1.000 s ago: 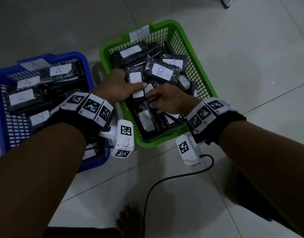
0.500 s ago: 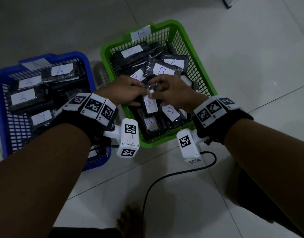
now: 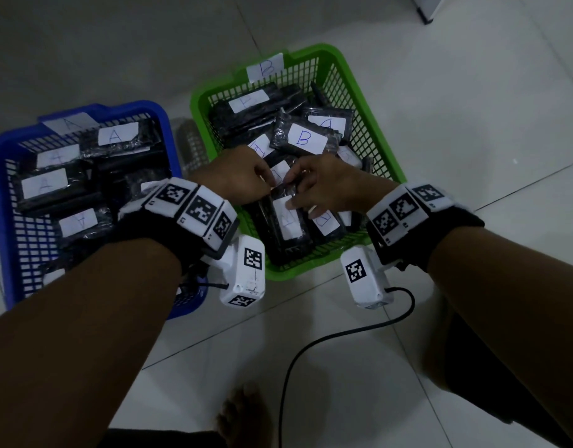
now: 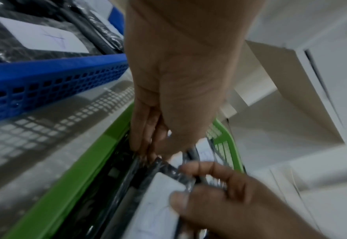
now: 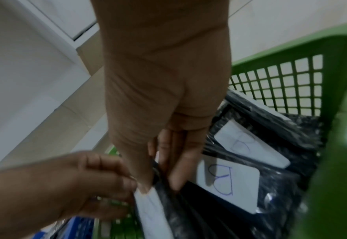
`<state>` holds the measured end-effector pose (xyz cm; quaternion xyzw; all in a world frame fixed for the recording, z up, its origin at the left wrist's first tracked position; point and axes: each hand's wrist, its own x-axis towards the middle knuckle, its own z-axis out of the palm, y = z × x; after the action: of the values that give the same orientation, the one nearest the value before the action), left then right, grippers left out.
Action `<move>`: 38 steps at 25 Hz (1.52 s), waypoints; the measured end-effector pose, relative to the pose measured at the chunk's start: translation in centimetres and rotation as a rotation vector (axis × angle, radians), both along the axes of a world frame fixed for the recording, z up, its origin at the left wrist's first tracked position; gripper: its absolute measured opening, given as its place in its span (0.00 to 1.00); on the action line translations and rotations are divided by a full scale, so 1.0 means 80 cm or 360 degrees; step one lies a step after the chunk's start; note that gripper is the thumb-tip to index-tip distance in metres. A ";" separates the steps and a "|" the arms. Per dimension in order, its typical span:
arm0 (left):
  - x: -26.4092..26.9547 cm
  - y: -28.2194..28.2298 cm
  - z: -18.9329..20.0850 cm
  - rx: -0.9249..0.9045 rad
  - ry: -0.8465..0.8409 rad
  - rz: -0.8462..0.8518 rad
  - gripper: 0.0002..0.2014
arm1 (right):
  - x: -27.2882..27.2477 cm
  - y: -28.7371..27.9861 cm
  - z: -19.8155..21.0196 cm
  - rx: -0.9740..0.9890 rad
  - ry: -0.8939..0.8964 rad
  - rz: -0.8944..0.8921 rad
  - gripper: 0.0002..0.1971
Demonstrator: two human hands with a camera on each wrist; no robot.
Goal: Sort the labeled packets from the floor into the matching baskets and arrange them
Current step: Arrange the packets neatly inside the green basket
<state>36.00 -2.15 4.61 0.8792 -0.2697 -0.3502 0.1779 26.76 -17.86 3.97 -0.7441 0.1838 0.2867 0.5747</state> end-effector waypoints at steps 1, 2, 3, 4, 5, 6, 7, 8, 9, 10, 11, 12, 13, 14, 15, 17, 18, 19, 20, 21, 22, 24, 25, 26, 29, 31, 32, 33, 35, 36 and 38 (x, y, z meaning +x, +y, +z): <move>0.002 0.000 0.003 -0.0009 0.0075 0.0042 0.07 | -0.002 0.004 -0.002 0.0073 -0.0008 -0.0038 0.11; 0.003 0.001 0.006 -0.0011 0.0147 0.0053 0.07 | -0.002 0.007 -0.005 0.0068 -0.0050 -0.0038 0.10; 0.001 0.002 0.008 -0.0007 0.0187 0.0015 0.06 | -0.002 0.008 -0.007 -0.0002 -0.0092 -0.0011 0.09; -0.003 0.001 0.008 0.0000 0.0187 -0.0049 0.07 | 0.000 0.005 -0.009 -0.0131 -0.0142 0.0041 0.08; -0.007 0.003 0.006 0.0011 0.0151 -0.0097 0.08 | 0.005 0.000 -0.010 -0.0286 -0.0222 0.0091 0.06; -0.012 0.003 0.002 0.0028 0.0103 -0.0125 0.09 | 0.010 -0.007 -0.012 -0.0441 -0.0330 0.0117 0.04; -0.015 0.004 -0.001 0.0045 0.0058 -0.0140 0.10 | 0.016 -0.014 -0.011 -0.0593 -0.0447 0.0120 0.04; -0.017 0.004 -0.005 0.0054 0.0034 -0.0149 0.10 | 0.020 -0.019 -0.012 -0.0729 -0.0529 0.0093 0.04; -0.018 0.004 -0.007 0.0037 0.0025 -0.0137 0.10 | 0.024 -0.021 -0.011 -0.0833 -0.0571 0.0065 0.05; -0.017 0.005 -0.007 -0.0014 0.0016 -0.0095 0.09 | 0.026 -0.019 -0.012 -0.0928 -0.0590 0.0052 0.06; -0.015 0.007 -0.005 -0.0094 -0.0017 -0.0028 0.08 | 0.026 -0.014 -0.015 -0.1033 -0.0590 0.0056 0.08; -0.012 0.008 -0.003 -0.0192 -0.0083 0.0056 0.07 | 0.025 -0.008 -0.016 -0.1154 -0.0569 0.0083 0.11; -0.010 0.009 -0.002 -0.0292 -0.0164 0.0135 0.07 | 0.022 -0.002 -0.017 -0.1266 -0.0524 0.0131 0.14; -0.008 0.010 -0.002 -0.0360 -0.0229 0.0197 0.08 | 0.021 0.003 -0.018 -0.1341 -0.0470 0.0177 0.18; -0.007 0.011 -0.003 -0.0390 -0.0258 0.0227 0.09 | 0.019 0.005 -0.020 -0.1374 -0.0415 0.0193 0.22; -0.007 0.011 -0.009 -0.0364 -0.0226 0.0194 0.12 | 0.020 0.004 -0.028 -0.1277 -0.0333 0.0094 0.27; -0.010 0.011 -0.011 -0.0333 -0.0199 0.0154 0.12 | 0.021 0.002 -0.032 -0.1157 -0.0307 -0.0004 0.30; -0.012 0.011 -0.012 -0.0306 -0.0180 0.0120 0.12 | 0.024 0.001 -0.037 -0.1000 -0.0292 -0.0126 0.31; -0.014 0.011 -0.012 -0.0282 -0.0153 0.0104 0.12 | 0.027 0.000 -0.040 -0.0827 -0.0286 -0.0256 0.31; -0.016 0.010 -0.011 -0.0257 -0.0118 0.0098 0.13 | 0.030 -0.001 -0.042 -0.0675 -0.0289 -0.0370 0.29; -0.018 0.009 -0.010 -0.0210 -0.0092 0.0082 0.14 | 0.034 -0.003 -0.044 -0.0562 -0.0300 -0.0444 0.26; -0.026 0.003 -0.009 -0.0025 -0.0101 -0.0026 0.20 | 0.040 -0.006 -0.041 -0.0429 -0.0347 -0.0495 0.18; -0.031 0.000 -0.009 0.0091 -0.0128 -0.0077 0.23 | 0.042 -0.007 -0.042 -0.0382 -0.0393 -0.0503 0.14; -0.036 -0.004 -0.009 0.0189 -0.0166 -0.0116 0.26 | 0.043 -0.008 -0.041 -0.0353 -0.0465 -0.0516 0.13; -0.042 -0.012 -0.010 0.0337 -0.0204 -0.0150 0.28 | 0.053 -0.013 -0.041 -0.0333 -0.0696 -0.0536 0.11; -0.044 -0.015 -0.009 0.0391 -0.0138 -0.0138 0.28 | 0.064 -0.017 -0.041 -0.0316 -0.0815 -0.0570 0.12; -0.046 -0.017 -0.008 0.0418 -0.0089 -0.0114 0.28 | 0.070 -0.020 -0.042 -0.0306 -0.0841 -0.0578 0.13; -0.051 -0.018 -0.009 0.0433 -0.0047 -0.0081 0.26 | 0.072 -0.022 -0.041 -0.0290 -0.0851 -0.0572 0.14; -0.061 -0.024 -0.014 0.0420 0.0061 0.0100 0.24 | 0.078 -0.026 -0.040 -0.0254 -0.0833 -0.0479 0.14; -0.063 -0.025 -0.014 0.0387 0.0145 0.0235 0.22 | 0.078 -0.027 -0.041 -0.0245 -0.0817 -0.0435 0.14; -0.062 -0.019 -0.007 0.0253 0.0317 0.0543 0.17 | 0.080 -0.030 -0.044 -0.0232 -0.0792 -0.0375 0.15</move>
<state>31.08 -3.66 4.05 0.8845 -0.0697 -0.4202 0.1905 33.16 -20.25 0.49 -0.8046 0.1424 0.0125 0.5764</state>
